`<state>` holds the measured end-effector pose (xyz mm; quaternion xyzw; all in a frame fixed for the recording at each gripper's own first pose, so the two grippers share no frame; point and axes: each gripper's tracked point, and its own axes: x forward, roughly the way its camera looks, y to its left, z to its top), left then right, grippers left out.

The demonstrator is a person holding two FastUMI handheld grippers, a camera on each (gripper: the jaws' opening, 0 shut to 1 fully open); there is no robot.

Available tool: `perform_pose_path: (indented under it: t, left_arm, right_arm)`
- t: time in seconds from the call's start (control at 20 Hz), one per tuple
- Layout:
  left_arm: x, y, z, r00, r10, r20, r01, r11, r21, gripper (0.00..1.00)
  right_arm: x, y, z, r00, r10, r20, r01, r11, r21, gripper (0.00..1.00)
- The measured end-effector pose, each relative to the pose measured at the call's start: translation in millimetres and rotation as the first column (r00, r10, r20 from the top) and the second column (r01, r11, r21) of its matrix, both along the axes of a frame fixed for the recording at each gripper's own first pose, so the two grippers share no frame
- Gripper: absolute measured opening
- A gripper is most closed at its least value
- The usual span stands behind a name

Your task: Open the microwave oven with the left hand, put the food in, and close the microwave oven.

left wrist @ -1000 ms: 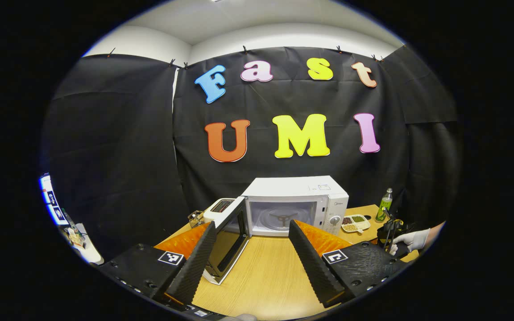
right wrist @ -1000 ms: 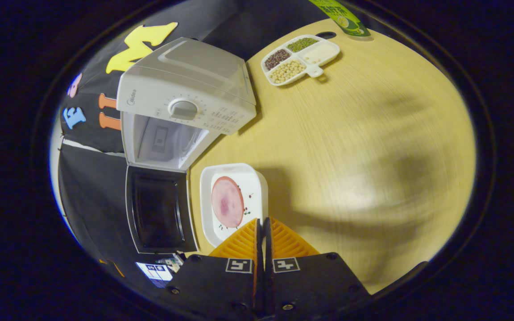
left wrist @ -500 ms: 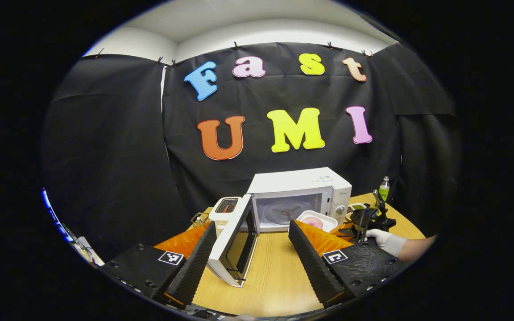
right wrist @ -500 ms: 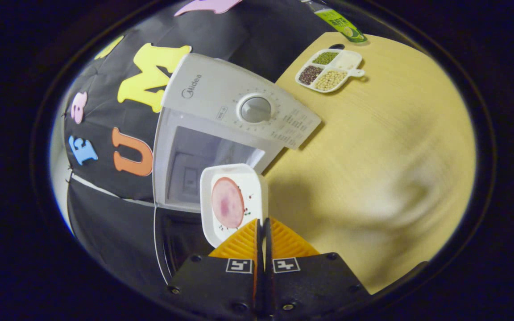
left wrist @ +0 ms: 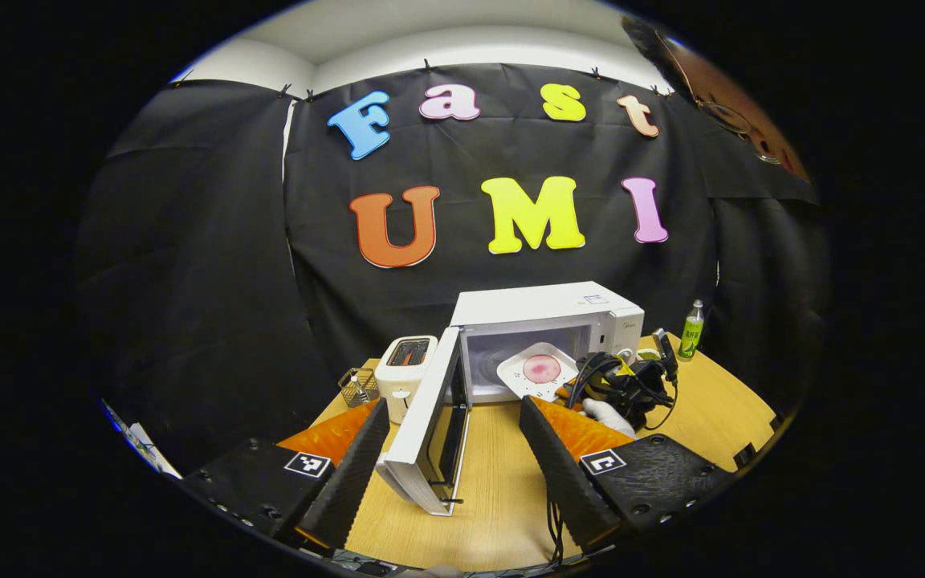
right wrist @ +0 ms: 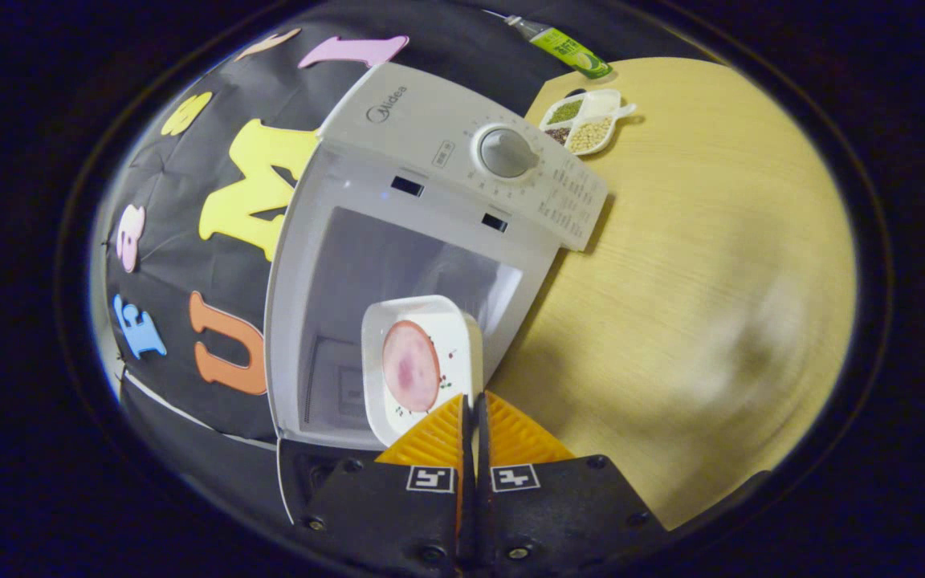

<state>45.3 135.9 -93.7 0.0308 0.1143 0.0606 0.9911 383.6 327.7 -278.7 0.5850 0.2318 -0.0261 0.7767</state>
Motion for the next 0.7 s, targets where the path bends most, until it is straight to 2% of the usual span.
perform_pose_path:
  t: [0.2,0.3,0.35,0.55,0.65,0.7]
  left_arm:
    - [9.4,19.5,-16.7,1.0,0.017,-0.026,-0.017,1.0,0.003,0.97]
    - [14.0,26.5,-21.7,0.999,0.023,-0.035,-0.023,1.0,0.007,0.97]
    - [15.1,30.3,-23.2,0.999,0.028,-0.037,-0.028,1.0,0.009,0.96]
    - [22.4,36.5,-28.9,0.999,0.033,-0.038,-0.034,0.999,-0.002,0.97]
    - [26.4,36.2,-32.6,0.999,0.031,-0.039,-0.031,1.0,0.0,0.97]
    - [26.4,36.4,-35.3,0.998,0.032,-0.045,-0.032,0.999,-0.005,0.97]
  right_arm:
    - [41.2,13.2,-10.7,0.997,-0.077,-0.013,0.078,0.994,0.076,0.04]
    - [60.0,13.1,-10.9,0.994,-0.113,0.002,0.112,0.991,0.073,0.0]
    - [69.3,13.9,-12.4,0.993,-0.118,0.005,0.117,0.99,0.081,0.04]
    - [100.8,8.5,-20.1,0.986,-0.164,0.01,0.163,0.982,0.091,0.04]
    - [105.2,5.7,-19.7,0.985,-0.171,0.015,0.169,0.982,0.084,0.0]
    - [105.4,5.8,-17.1,0.985,-0.17,0.03,0.167,0.983,0.073,0.06]
